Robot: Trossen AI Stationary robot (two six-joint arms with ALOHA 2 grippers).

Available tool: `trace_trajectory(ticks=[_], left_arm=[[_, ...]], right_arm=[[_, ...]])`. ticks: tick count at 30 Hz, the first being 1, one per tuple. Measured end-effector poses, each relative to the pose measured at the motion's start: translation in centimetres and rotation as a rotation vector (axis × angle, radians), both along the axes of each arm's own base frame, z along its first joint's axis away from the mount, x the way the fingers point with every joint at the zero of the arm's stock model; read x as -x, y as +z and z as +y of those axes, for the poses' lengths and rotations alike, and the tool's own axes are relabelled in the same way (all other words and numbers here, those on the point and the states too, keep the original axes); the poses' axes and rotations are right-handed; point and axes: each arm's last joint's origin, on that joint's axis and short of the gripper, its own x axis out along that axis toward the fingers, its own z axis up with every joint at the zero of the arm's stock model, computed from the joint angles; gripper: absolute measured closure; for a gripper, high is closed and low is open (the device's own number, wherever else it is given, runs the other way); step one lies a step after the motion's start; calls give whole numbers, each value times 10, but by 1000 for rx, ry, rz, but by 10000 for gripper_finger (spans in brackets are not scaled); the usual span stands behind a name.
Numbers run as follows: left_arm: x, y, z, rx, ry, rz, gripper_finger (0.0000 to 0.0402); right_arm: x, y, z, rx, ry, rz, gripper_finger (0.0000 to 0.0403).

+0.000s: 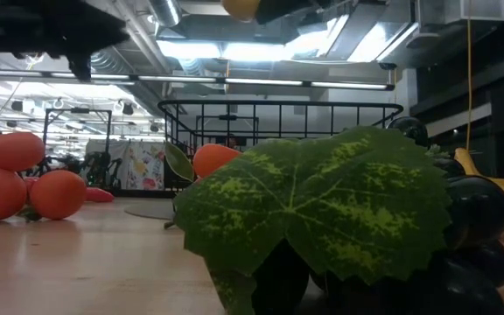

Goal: Build produce basket
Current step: Put the yellow pear into the wire basket

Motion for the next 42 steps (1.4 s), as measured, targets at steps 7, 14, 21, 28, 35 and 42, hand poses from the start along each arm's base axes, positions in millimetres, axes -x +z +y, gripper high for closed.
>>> trace_trajectory(ticks=[7,14,21,28,35,42], left_arm=[[-36,37,7,65,-92,77,305],[-101,64,12,-23,-112,230,305],[-144,69,12,-62,-122,425,305],[-159,64,11,-84,-123,487,305],[-159,63,12,-110,-121,499,305],[-159,63,12,-110,-122,506,305]], right_arm=[[4,-2,-1,37,-103,7,403],[27,-14,12,96,-312,53,403],[75,-24,38,126,-490,36,403],[86,-29,48,21,-551,-53,403],[56,-46,33,-98,-397,139,403],[49,2,-7,-108,-201,77,403]])
